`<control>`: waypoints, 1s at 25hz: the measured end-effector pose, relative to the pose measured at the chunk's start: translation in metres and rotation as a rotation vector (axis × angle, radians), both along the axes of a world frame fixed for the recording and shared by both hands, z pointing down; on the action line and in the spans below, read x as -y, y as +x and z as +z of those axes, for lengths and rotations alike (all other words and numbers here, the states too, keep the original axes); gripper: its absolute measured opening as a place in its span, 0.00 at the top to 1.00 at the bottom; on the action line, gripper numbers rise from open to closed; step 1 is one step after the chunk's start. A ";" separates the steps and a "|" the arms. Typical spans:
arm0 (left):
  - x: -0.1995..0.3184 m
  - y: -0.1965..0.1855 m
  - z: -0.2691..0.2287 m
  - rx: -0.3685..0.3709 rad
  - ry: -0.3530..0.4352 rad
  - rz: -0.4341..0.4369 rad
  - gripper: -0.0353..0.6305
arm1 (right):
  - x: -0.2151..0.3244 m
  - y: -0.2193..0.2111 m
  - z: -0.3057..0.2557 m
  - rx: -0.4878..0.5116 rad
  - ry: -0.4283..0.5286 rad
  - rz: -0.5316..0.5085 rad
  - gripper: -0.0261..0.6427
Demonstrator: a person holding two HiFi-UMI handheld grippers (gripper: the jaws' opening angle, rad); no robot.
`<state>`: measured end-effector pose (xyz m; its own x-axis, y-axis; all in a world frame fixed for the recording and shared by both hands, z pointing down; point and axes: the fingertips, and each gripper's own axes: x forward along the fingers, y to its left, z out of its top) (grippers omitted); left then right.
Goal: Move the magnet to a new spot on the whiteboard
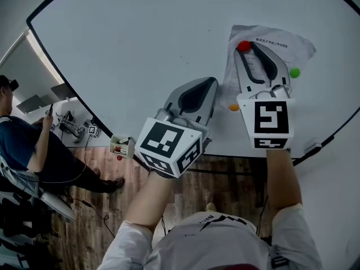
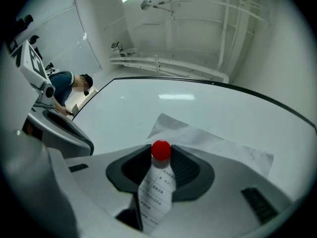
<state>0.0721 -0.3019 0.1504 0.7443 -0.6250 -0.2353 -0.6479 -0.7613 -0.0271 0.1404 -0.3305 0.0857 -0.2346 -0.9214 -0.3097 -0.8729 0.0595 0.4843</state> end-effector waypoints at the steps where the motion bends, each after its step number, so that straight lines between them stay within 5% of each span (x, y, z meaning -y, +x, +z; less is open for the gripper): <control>1: 0.001 0.000 0.000 0.000 0.001 -0.001 0.93 | 0.001 0.000 -0.001 -0.002 0.003 0.004 0.77; 18: -0.001 -0.011 0.005 -0.003 0.009 0.010 0.93 | 0.010 0.000 0.004 -0.100 -0.045 0.213 0.77; 25: -0.007 -0.017 0.009 0.008 -0.004 0.033 0.93 | 0.008 -0.003 0.004 -0.058 -0.062 0.179 0.75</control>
<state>0.0547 -0.2951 0.1590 0.7663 -0.6011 -0.2271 -0.6222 -0.7823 -0.0289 0.1374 -0.3380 0.0894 -0.0809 -0.9669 -0.2420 -0.8429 -0.0632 0.5343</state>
